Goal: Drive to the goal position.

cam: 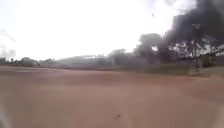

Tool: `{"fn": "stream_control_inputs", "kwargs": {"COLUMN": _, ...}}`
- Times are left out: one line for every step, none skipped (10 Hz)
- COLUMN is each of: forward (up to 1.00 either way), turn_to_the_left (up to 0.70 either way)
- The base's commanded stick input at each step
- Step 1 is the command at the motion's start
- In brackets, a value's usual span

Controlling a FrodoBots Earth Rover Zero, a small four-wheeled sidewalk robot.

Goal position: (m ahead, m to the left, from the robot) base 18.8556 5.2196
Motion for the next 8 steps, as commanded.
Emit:
{"fn": "stream_control_inputs", "kwargs": {"forward": 0.7, "turn_to_the_left": 0.0}}
{"fn": "stream_control_inputs", "kwargs": {"forward": 0.7, "turn_to_the_left": 0.0}}
{"fn": "stream_control_inputs", "kwargs": {"forward": 0.7, "turn_to_the_left": 0.0}}
{"fn": "stream_control_inputs", "kwargs": {"forward": 0.7, "turn_to_the_left": 0.0}}
{"fn": "stream_control_inputs", "kwargs": {"forward": 0.7, "turn_to_the_left": 0.0}}
{"fn": "stream_control_inputs", "kwargs": {"forward": 0.7, "turn_to_the_left": 0.0}}
{"fn": "stream_control_inputs", "kwargs": {"forward": 0.7, "turn_to_the_left": 0.0}}
{"fn": "stream_control_inputs", "kwargs": {"forward": 0.7, "turn_to_the_left": 0.0}}
